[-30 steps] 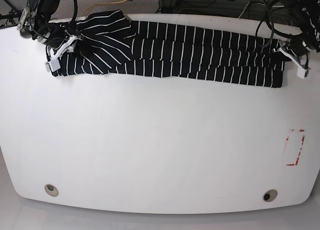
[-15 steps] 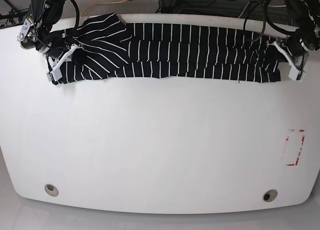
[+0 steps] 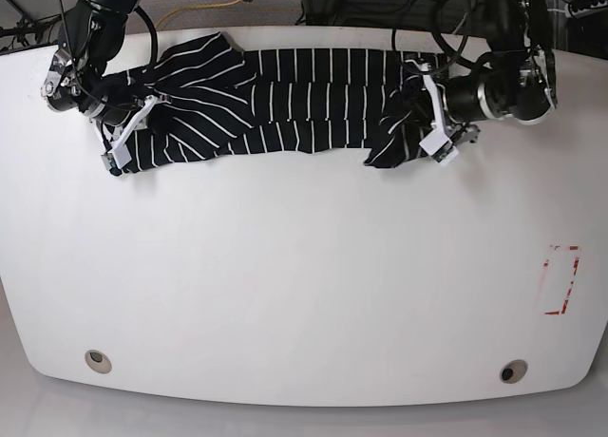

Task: Fold the T-shirt properly
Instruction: 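Grasp the strip's end with the left gripper and fold it toward the right gripper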

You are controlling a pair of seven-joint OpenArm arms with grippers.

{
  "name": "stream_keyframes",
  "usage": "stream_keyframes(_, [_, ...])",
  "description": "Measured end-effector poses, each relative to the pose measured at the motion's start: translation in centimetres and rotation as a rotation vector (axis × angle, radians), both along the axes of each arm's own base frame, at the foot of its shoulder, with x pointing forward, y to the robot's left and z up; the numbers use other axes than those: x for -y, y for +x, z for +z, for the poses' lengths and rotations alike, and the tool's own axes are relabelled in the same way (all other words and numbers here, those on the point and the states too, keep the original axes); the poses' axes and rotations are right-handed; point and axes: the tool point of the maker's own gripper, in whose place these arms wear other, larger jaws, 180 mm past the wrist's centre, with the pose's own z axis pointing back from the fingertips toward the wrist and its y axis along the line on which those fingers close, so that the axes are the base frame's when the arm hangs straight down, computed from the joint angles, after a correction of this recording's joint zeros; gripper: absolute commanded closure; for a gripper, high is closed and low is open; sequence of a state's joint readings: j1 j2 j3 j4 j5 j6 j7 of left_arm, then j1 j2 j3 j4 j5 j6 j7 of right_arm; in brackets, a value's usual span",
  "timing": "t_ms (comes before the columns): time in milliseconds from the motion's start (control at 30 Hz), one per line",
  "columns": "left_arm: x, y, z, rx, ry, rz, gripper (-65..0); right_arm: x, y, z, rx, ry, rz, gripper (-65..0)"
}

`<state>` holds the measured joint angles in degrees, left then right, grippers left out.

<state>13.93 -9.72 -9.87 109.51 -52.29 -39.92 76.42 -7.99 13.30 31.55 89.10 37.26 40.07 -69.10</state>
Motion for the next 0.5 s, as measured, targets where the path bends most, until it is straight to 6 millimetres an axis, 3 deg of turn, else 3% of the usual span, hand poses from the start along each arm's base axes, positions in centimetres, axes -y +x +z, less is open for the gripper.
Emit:
stream_keyframes(267, [4.1,-0.5,0.2,0.002,-0.042,-0.101,0.0,0.0,0.2,-0.1,-0.003,0.006,-0.003,-8.6])
stream_keyframes(500, [6.4,-2.1,-1.1,-0.016,0.027,-0.218,0.0,0.1,0.2,0.0,0.000,0.007,-0.003,-8.6])
